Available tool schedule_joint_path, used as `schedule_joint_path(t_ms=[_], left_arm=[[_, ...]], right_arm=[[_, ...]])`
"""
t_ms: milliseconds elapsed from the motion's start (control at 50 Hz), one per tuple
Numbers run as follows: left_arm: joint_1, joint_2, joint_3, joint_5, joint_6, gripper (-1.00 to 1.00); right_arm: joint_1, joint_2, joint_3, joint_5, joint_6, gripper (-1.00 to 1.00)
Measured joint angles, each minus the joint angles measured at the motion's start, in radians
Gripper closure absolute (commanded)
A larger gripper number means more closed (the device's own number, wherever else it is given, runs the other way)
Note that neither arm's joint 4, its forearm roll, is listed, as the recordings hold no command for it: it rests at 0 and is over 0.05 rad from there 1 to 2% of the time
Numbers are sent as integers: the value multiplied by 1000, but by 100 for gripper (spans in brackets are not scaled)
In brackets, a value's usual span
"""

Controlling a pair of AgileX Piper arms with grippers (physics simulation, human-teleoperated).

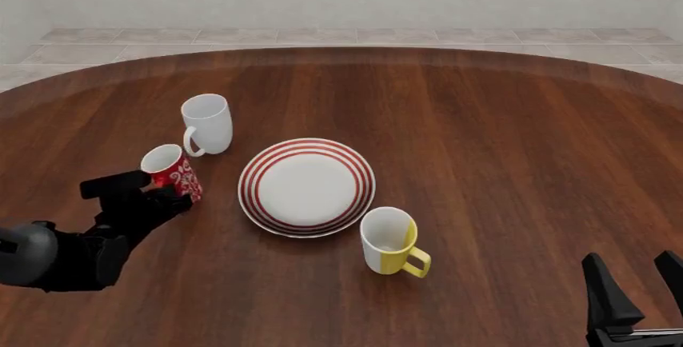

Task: Pick up the red mug and put it on the plate

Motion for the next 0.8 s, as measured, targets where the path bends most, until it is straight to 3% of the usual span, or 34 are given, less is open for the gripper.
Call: schedule_joint_path(t_ms=[400,800], left_arm=[[-47,-89,-27,89,82,100],[-182,-152,-132,255,198,100]], right_arm=[[2,-8,0,7,-1,-100],[4,-9,0,8,-4,-100]])
